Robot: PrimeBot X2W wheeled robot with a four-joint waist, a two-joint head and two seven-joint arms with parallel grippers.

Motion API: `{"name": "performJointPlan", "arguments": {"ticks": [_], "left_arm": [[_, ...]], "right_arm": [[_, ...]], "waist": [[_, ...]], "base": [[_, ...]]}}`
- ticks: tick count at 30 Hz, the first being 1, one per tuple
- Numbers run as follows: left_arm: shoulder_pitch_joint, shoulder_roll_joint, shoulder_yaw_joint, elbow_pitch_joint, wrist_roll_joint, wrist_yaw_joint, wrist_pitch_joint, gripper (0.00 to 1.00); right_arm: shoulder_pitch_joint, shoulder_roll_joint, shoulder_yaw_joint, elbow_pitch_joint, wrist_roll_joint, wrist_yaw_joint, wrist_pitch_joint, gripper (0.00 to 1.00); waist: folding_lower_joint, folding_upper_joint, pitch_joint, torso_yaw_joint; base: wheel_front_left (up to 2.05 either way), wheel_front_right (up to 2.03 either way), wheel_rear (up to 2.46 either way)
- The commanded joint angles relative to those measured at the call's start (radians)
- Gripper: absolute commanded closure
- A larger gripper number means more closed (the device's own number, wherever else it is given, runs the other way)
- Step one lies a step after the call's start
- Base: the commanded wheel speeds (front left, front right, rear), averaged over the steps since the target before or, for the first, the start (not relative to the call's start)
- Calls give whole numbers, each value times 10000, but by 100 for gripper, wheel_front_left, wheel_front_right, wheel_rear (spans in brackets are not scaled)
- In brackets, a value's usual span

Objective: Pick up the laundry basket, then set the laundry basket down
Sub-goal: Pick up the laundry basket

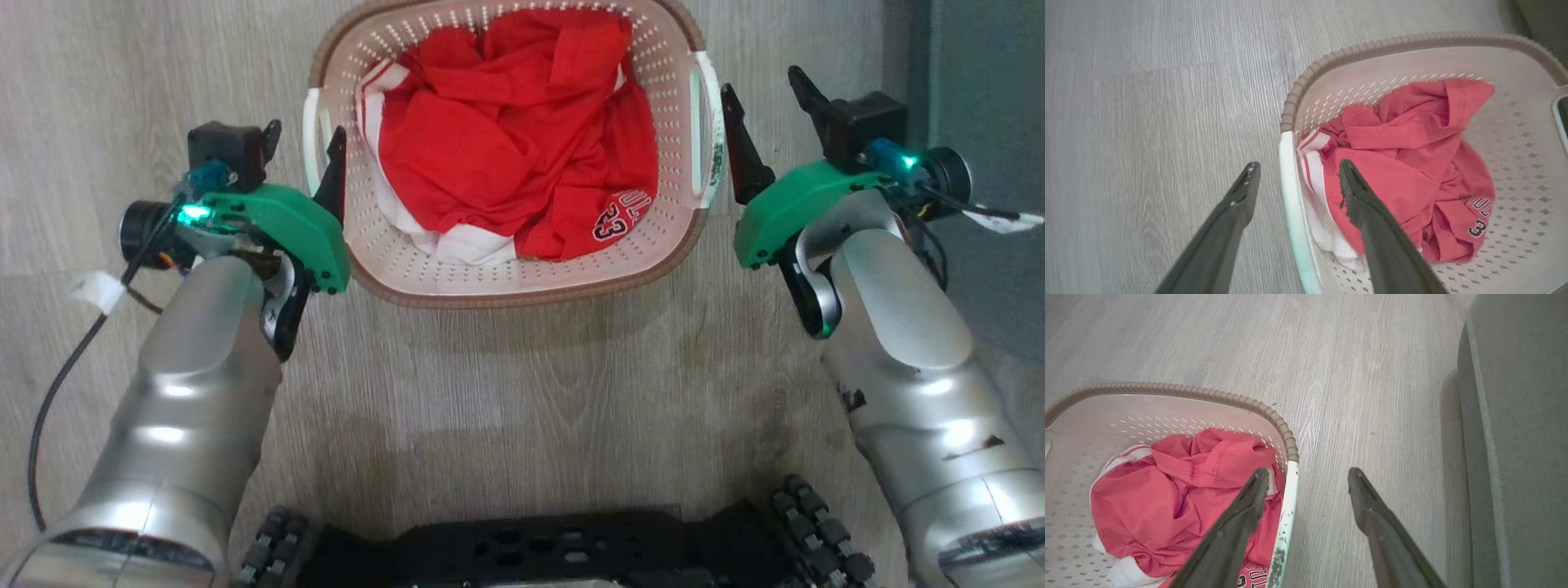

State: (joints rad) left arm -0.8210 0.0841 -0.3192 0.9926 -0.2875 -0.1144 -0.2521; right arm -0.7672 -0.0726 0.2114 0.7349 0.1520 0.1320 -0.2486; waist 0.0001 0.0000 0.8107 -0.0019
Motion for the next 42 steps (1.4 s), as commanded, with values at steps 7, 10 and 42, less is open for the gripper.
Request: {"name": "performJointPlan", "arguments": {"ticks": [7, 10, 42], "left_arm": [[-698, 161, -80, 1199, -101, -117, -96, 0], [-1009, 126, -147, 1599, -236, -141, -96, 0], [-1604, 270, -2374, 1702, -3790, -162, 1442, 100]], "right_arm": [[-239, 221, 822, 542, 541, -13, -131, 0], [-486, 221, 1098, 943, 771, -13, -131, 0], [-1994, 223, 2751, 3907, 2557, -13, 272, 100]], "waist": [[-1, 0, 438, -20], [-1, 0, 579, -4], [-1, 0, -269, 59]], "base": [[0, 0, 0], [0, 0, 0], [0, 0, 0]]}}
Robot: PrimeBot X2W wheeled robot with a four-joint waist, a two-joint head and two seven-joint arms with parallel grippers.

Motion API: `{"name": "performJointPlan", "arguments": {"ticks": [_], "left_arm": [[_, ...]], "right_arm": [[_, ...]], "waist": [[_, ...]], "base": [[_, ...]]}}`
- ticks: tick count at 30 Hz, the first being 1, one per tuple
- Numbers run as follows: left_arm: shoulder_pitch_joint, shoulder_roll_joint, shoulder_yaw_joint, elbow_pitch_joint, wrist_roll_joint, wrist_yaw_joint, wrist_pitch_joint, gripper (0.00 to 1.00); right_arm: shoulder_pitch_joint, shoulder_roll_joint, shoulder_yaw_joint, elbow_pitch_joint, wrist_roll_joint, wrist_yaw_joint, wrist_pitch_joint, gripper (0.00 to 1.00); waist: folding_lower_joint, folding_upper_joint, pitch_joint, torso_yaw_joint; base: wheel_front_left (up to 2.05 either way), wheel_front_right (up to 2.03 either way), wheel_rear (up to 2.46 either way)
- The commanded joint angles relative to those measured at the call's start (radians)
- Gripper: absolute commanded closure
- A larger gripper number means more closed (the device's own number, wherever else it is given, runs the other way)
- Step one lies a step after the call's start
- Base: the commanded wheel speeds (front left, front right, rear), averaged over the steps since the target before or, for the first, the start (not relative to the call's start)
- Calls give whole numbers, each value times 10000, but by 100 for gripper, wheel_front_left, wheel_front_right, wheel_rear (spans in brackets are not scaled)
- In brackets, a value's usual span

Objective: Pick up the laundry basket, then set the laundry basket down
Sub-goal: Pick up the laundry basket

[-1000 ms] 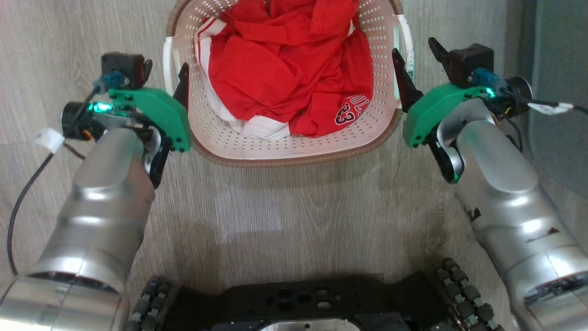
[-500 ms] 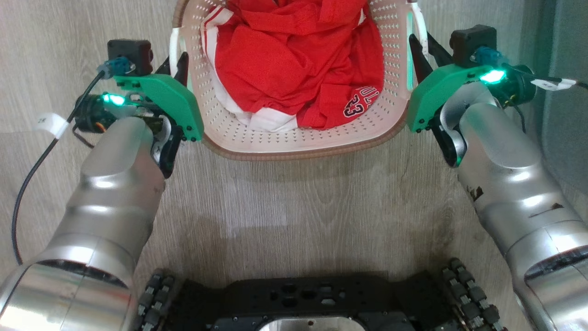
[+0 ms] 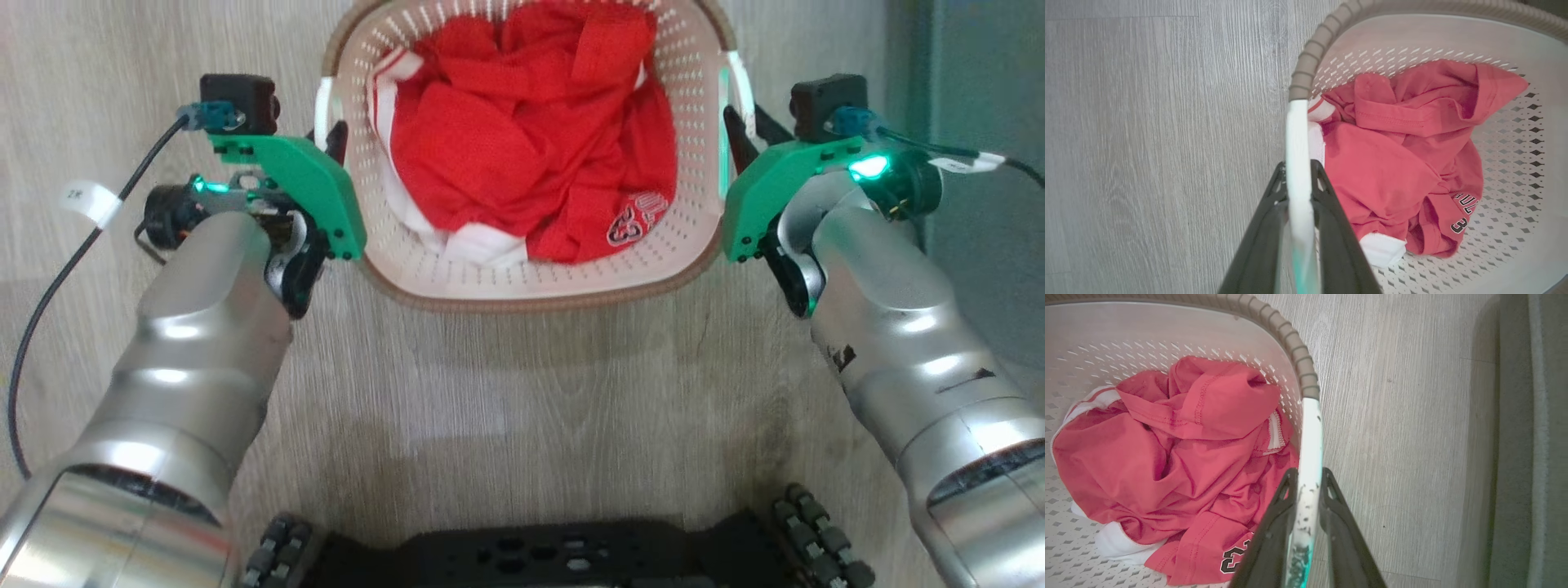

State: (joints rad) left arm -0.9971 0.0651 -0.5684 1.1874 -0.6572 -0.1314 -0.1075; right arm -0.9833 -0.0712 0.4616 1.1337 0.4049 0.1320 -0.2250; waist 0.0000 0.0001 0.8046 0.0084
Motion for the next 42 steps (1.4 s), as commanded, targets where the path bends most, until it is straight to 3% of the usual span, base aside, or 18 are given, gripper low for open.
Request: {"name": "performJointPlan", "arguments": {"ticks": [1, 23, 42], "left_arm": [[180, 512, 26, -302, -257, 8, 159, 100], [659, 1240, -1154, -444, -2975, 8, 3265, 100], [1376, 1366, -1494, 63, -4098, 8, 4533, 100]], "right_arm": [[167, 210, 355, -46, 161, -13, 201, 100], [480, 210, 2560, -54, 2684, -13, 3548, 100], [988, 210, 3360, 359, 4199, -13, 5420, 100]], "waist": [[0, -1, -321, -57], [0, -1, -3069, -238], [0, -1, -5710, -353]], "base": [[0, 0, 0], [0, 0, 0], [0, 0, 0]]}}
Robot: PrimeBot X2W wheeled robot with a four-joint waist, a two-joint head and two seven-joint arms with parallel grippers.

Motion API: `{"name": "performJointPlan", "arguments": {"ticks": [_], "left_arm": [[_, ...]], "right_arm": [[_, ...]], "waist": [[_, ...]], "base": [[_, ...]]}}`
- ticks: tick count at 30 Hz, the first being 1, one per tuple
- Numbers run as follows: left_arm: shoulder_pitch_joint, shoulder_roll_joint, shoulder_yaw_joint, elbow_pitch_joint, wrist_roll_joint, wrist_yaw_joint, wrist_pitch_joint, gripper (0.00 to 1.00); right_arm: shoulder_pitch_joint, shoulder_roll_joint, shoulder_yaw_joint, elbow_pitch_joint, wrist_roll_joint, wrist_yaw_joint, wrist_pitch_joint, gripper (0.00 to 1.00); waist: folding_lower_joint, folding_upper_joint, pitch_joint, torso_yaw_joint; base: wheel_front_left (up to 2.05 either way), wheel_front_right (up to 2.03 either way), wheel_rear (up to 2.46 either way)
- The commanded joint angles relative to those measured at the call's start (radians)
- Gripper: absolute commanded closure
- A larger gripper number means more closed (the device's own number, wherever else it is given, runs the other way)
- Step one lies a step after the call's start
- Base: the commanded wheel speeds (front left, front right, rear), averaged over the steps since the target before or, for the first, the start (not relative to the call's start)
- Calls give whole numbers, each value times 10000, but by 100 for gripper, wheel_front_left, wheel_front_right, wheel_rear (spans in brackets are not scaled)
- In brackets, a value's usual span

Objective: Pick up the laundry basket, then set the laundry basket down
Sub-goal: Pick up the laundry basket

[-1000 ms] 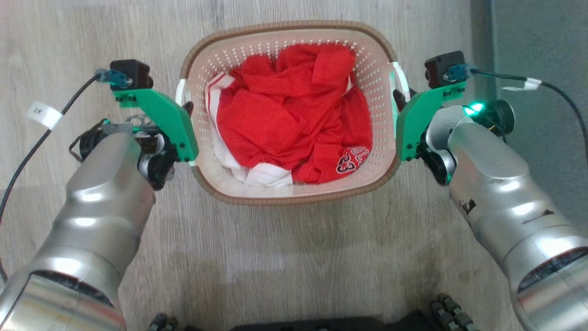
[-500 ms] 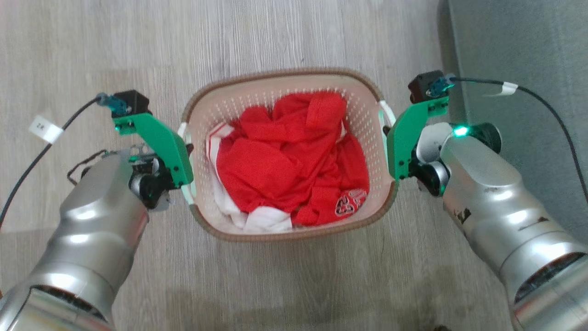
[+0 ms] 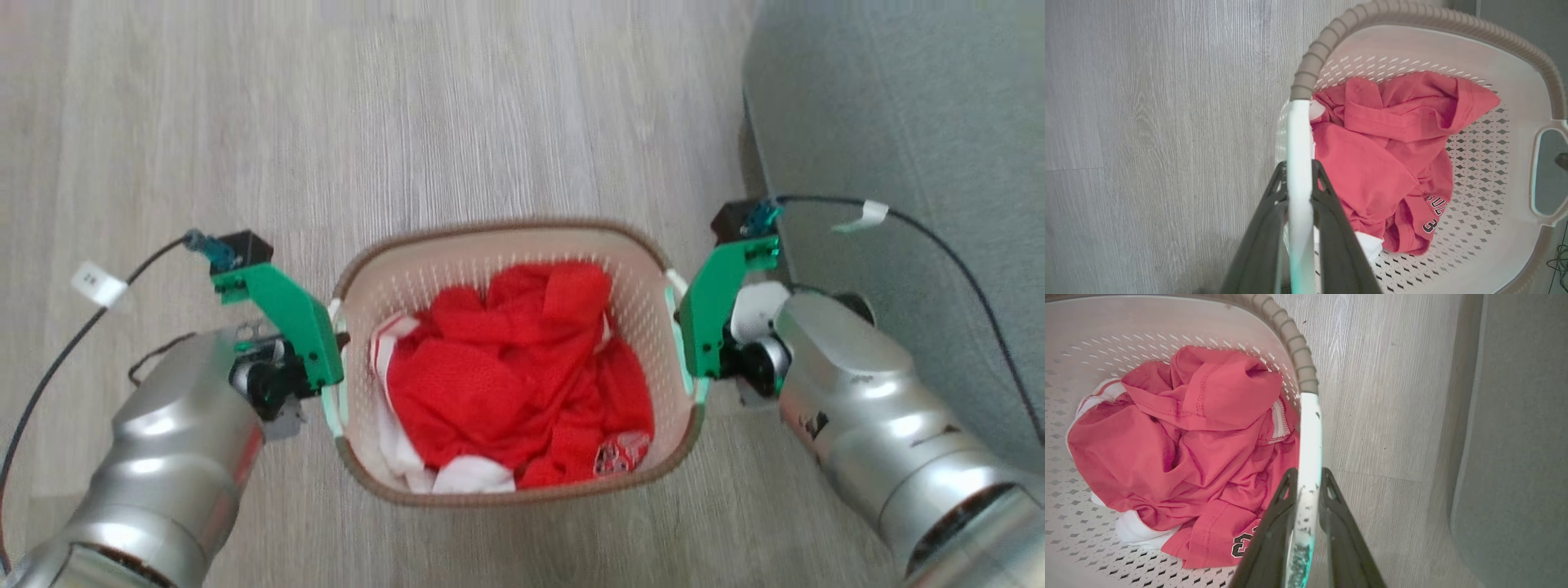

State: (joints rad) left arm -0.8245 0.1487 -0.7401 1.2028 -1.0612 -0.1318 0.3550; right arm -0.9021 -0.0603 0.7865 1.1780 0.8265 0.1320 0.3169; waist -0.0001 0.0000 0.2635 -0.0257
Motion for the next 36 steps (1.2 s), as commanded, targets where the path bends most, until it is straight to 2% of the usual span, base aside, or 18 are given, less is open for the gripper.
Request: {"name": "performJointPlan", "arguments": {"ticks": [1, 19, 36], "left_arm": [[-312, 526, 225, -48, -113, 12, -30, 100], [423, 377, 58, 592, -559, 12, 955, 100], [592, 311, 39, 761, -678, 12, 1010, 100]], "right_arm": [[212, 101, 142, -71, 48, -13, 65, 100], [648, 101, 682, 89, 1067, -13, 1271, 100], [748, 101, 1008, 114, 1563, -13, 1331, 100]], "waist": [[1, 0, -435, -19], [1, 0, -2398, 45], [1, 0, -2727, 84]], "base": [[0, 0, 0], [0, 0, 0], [0, 0, 0]]}}
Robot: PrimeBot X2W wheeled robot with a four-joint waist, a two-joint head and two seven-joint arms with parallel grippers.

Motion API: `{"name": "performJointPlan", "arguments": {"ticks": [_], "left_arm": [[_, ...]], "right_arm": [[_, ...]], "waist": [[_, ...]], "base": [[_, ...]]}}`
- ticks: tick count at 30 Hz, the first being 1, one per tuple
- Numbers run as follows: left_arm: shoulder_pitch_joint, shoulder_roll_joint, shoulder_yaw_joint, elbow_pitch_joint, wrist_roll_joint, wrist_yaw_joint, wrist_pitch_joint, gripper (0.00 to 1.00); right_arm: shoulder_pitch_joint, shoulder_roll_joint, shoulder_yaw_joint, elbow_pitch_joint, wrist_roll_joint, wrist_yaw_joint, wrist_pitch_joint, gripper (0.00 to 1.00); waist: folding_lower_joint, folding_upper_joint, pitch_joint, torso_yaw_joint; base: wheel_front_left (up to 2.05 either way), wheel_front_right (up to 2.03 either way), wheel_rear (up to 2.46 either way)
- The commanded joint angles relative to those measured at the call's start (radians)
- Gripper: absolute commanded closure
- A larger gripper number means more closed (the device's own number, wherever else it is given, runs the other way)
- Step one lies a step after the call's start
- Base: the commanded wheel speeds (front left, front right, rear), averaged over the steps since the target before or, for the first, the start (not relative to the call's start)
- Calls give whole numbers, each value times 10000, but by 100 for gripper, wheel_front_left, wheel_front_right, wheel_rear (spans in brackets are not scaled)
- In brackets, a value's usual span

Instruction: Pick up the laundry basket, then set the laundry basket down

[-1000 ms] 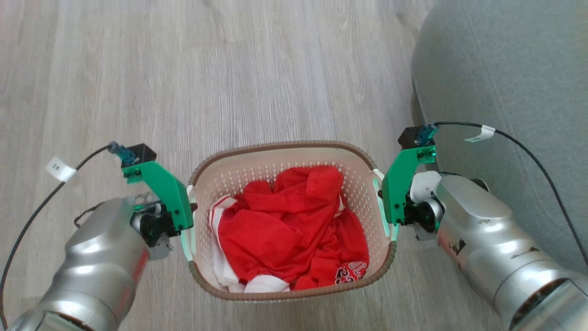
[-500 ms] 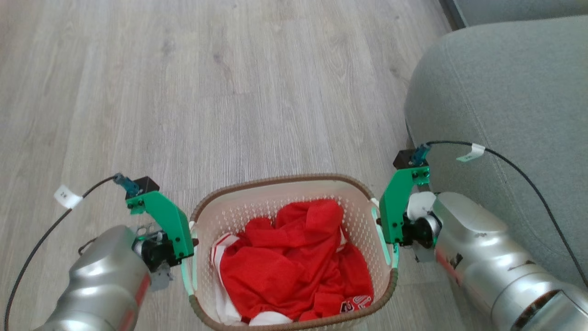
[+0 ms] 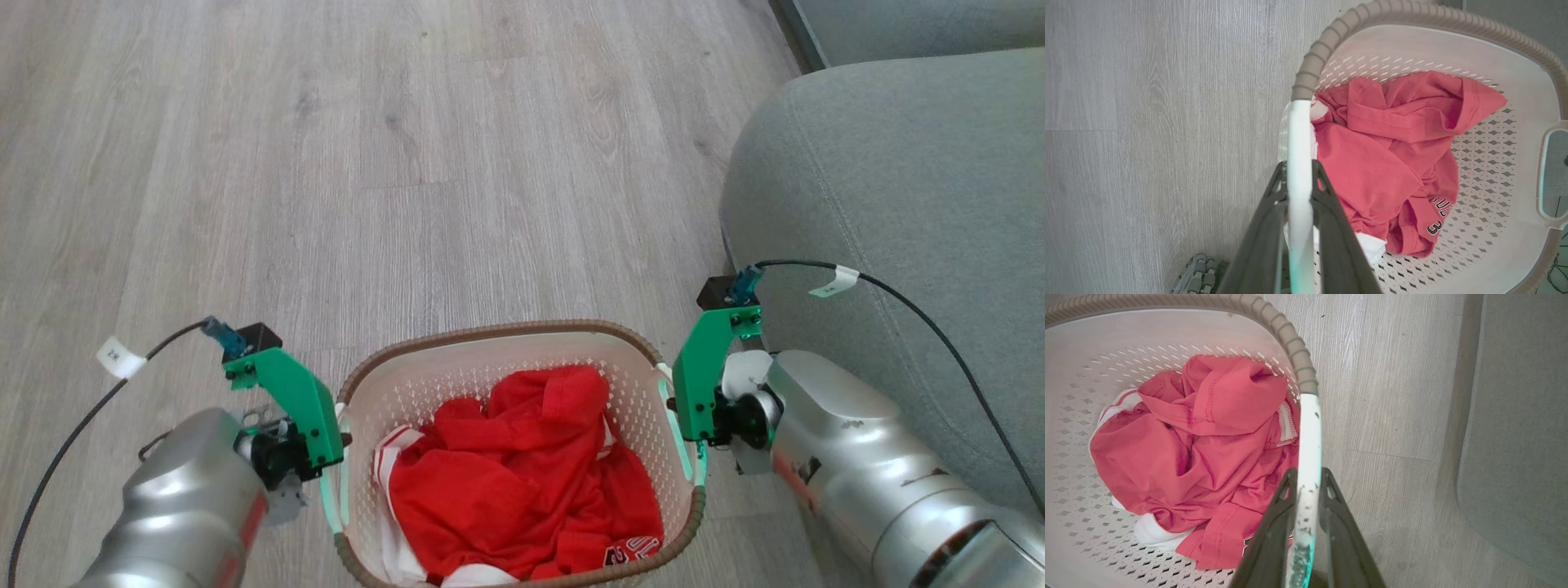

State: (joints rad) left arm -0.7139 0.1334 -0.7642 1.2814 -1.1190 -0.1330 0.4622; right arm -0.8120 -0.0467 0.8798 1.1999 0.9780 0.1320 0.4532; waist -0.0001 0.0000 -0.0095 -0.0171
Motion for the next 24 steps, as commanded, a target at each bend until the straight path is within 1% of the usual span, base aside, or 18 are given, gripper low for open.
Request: {"name": "performJointPlan", "arguments": {"ticks": [1, 18, 24], "left_arm": [[-512, 461, 282, -19, -108, 23, -64, 100], [-545, 430, 250, 36, -180, 23, -115, 100], [-587, 452, 246, 31, -207, 23, -279, 100]], "right_arm": [[-153, -35, 94, -103, 74, -13, -32, 100], [-318, -35, 433, -19, 414, -13, -19, 100], [-378, -35, 512, -4, 555, -13, -48, 100]], "waist": [[1, 0, 0, -6], [1, 0, 38, -13], [1, 0, 114, -2]], "base": [[0, 0, 0], [0, 0, 0], [0, 0, 0]]}}
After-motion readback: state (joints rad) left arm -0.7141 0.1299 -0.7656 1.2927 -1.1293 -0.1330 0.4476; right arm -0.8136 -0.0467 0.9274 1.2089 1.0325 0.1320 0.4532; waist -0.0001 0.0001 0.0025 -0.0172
